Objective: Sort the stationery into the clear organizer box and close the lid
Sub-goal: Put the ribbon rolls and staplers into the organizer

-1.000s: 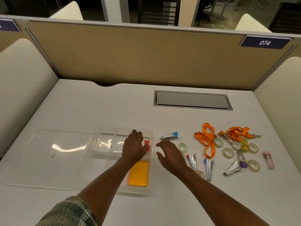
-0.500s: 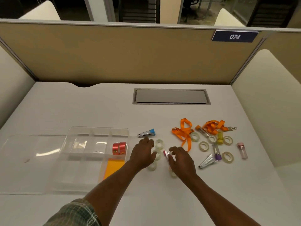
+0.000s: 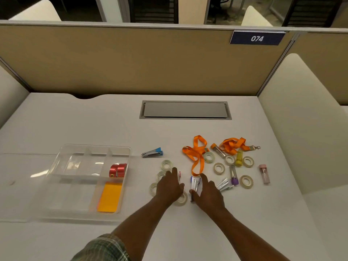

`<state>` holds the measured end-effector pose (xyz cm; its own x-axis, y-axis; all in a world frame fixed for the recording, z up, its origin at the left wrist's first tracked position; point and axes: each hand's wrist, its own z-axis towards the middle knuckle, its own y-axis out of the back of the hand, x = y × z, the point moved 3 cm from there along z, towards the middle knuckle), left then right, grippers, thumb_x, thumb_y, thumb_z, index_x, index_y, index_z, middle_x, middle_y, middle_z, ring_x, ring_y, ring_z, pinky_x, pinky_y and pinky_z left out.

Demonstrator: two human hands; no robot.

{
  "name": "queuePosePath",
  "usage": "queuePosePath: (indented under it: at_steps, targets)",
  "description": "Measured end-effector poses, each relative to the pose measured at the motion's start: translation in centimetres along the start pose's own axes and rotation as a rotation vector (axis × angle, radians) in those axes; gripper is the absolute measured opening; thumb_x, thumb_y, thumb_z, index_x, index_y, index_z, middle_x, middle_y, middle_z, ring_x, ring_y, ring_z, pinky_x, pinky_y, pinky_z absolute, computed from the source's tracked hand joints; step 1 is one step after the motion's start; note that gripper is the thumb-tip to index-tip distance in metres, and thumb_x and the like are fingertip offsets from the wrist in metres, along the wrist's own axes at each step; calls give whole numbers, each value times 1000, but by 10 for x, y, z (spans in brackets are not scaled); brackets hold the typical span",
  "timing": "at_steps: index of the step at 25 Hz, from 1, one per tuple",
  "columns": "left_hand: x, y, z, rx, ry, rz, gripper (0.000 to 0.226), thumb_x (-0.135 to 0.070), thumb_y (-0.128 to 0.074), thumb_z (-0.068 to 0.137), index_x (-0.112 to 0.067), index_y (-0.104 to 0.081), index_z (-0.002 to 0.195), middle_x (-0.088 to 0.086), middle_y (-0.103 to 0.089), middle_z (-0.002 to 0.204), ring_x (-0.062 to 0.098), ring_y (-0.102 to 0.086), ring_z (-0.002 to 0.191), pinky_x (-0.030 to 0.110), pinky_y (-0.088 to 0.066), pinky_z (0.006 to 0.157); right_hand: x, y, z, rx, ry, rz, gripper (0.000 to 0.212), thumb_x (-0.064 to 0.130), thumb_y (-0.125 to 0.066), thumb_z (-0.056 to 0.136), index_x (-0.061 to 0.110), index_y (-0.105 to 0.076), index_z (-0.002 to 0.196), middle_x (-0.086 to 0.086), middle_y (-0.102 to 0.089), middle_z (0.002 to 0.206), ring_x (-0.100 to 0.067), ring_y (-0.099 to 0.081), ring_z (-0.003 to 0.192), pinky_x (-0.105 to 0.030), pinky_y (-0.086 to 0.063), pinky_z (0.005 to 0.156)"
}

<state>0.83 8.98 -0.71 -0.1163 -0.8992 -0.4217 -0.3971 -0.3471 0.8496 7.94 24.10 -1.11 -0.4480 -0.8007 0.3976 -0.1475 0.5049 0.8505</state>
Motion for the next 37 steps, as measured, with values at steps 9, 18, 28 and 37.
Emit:
queuePosePath:
  at_steps: [9, 18, 28, 37]
  targets:
    - [-11, -20, 4, -40, 121, 13, 45, -29, -65, 88, -16, -41, 124, 10, -59, 113, 26, -65, 98, 31, -52, 73, 3, -9, 9, 85, 70, -9, 73, 43, -65, 86, 20, -29, 146, -8, -61, 121, -26, -63, 111, -34, -52, 90]
    - [-14, -2, 12, -123, 153, -445, 35, -17, -65, 81, -18, -44, 108, 4, -61, 92, 23, -67, 77, 35, -58, 66, 5, 8, 16, 34, -27, 290, 62, 29, -71, 81, 20, -39, 133, -8, -69, 108, -21, -66, 86, -28, -55, 72]
    - [21, 64, -3, 68, 305, -1152, 21, -38, -52, 89, -26, -56, 106, 8, -63, 86, 19, -62, 64, 31, -54, 55, 85, 21, 9, 339, -121, 1183, 36, 9, -56, 90, 26, -55, 122, -12, -77, 91, -29, -75, 78, -37, -61, 70]
    - [126, 143, -26, -4, 458, -1425, 41, -34, -41, 98, -7, -71, 87, 11, -67, 67, 22, -59, 50, 27, -46, 50, 219, -18, -1, 532, -189, 1375, 36, 36, -41, 101, 14, -68, 109, -8, -70, 77, -23, -66, 66, -35, -56, 62]
